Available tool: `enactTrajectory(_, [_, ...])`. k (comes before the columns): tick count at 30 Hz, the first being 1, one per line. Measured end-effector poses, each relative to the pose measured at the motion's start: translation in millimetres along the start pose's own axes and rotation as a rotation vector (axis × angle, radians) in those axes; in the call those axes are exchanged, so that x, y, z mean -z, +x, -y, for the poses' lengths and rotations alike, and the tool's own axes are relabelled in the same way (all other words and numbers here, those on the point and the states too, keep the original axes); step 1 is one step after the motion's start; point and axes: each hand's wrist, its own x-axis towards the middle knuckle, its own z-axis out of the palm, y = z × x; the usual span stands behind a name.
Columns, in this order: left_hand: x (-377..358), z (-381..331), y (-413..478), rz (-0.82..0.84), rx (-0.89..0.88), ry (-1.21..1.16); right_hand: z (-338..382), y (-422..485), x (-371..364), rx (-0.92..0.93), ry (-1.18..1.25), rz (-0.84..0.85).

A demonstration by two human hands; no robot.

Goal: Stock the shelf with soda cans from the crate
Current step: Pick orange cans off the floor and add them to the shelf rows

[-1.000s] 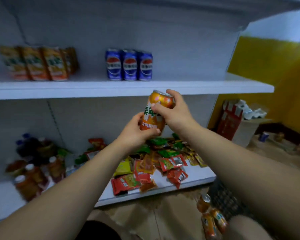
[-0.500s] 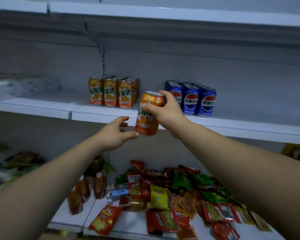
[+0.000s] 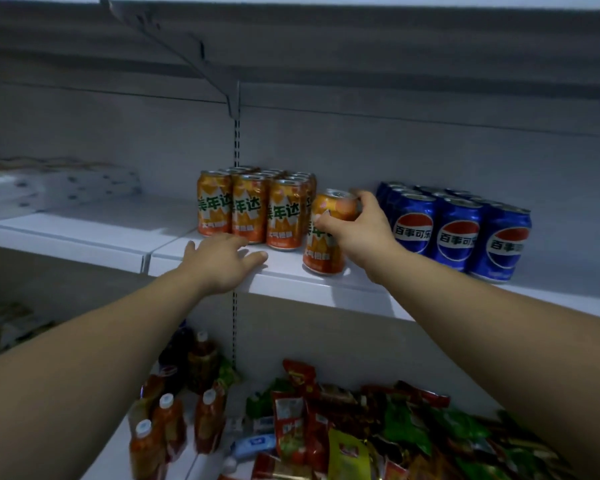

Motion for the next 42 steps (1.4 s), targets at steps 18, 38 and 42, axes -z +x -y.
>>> enactTrajectory(18, [-15,7,10,0.007,-0.066,0.193,-21,1,-12,0.070,-0.131,0.019])
enactTrajectory(38, [-1,110,-6,-0.138,0.152,0.176,19,11,-145,0.207,-0.116,0.210])
enactTrajectory(42, [-2,109,-8,-0.156,0.137,0.150,24,21,-166,0.237,-0.225,0.175])
